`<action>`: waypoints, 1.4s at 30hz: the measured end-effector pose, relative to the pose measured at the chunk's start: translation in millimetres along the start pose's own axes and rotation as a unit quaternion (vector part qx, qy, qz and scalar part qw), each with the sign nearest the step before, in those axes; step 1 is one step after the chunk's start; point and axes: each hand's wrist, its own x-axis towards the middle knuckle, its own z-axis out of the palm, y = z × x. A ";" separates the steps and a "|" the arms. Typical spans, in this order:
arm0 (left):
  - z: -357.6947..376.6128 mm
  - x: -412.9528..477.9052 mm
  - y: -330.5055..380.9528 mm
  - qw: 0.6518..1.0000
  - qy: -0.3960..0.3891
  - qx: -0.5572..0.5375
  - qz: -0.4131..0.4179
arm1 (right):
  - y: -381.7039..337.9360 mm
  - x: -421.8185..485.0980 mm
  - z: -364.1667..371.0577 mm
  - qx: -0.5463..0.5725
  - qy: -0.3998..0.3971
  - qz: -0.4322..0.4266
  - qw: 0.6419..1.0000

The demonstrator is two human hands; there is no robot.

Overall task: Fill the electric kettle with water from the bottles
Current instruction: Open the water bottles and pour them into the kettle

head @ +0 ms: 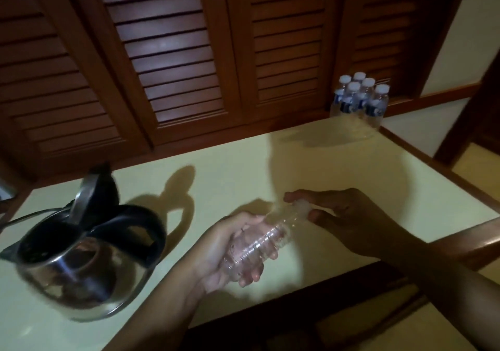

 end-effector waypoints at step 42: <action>152.4 408.8 104.3 0.836 0.377 0.287 0.277 | 282.8 143.3 -218.7 0.197 0.245 0.198 0.928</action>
